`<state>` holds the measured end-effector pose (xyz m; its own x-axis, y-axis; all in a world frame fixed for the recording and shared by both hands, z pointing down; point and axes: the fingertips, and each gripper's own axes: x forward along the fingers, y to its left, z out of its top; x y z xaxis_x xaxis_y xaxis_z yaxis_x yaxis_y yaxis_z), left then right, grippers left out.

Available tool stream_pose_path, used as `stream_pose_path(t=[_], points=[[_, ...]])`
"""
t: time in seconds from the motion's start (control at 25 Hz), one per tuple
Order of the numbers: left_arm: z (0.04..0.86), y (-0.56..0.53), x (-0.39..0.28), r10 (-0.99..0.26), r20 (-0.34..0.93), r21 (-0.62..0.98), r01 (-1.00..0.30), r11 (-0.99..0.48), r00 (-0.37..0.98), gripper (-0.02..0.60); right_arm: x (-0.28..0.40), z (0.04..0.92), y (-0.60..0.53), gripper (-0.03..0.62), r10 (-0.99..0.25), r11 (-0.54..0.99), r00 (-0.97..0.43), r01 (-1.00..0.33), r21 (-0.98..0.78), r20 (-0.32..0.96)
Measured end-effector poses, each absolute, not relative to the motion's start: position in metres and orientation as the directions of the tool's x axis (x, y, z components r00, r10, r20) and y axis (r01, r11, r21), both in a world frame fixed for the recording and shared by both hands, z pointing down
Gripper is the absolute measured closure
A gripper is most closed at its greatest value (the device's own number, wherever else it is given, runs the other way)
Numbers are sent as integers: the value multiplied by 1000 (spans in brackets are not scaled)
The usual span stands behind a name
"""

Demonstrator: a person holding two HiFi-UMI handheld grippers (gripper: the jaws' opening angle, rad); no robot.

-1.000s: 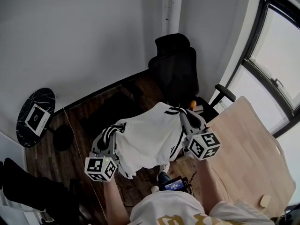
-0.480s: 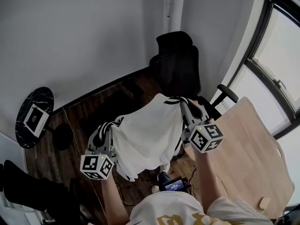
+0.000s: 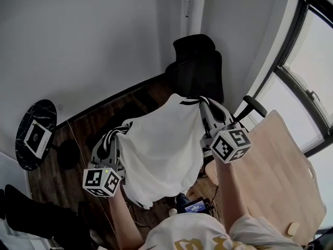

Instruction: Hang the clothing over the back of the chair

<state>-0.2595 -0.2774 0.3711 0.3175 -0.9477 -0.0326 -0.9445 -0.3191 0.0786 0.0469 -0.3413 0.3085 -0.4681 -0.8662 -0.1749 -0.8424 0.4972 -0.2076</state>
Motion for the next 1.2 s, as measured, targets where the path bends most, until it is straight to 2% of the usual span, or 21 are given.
stream_pose_path(t=[0.32, 0.52, 0.76, 1.2], points=[[375, -323, -272, -962, 2, 58, -961, -271, 272, 543, 48, 307, -395, 566, -864, 502, -477, -842, -199, -162], [400, -352, -284, -970, 73, 69, -972, -227, 232, 543, 33, 312, -428, 566, -854, 519, -501, -838, -167, -141], [453, -375, -277, -951, 218, 14, -975, -223, 220, 543, 15, 357, -454, 565, -838, 545, -545, -832, 108, 32], [554, -386, -263, -851, 475, -92, -949, -303, 226, 543, 7, 453, -471, 565, -802, 598, -533, -719, 353, 272]])
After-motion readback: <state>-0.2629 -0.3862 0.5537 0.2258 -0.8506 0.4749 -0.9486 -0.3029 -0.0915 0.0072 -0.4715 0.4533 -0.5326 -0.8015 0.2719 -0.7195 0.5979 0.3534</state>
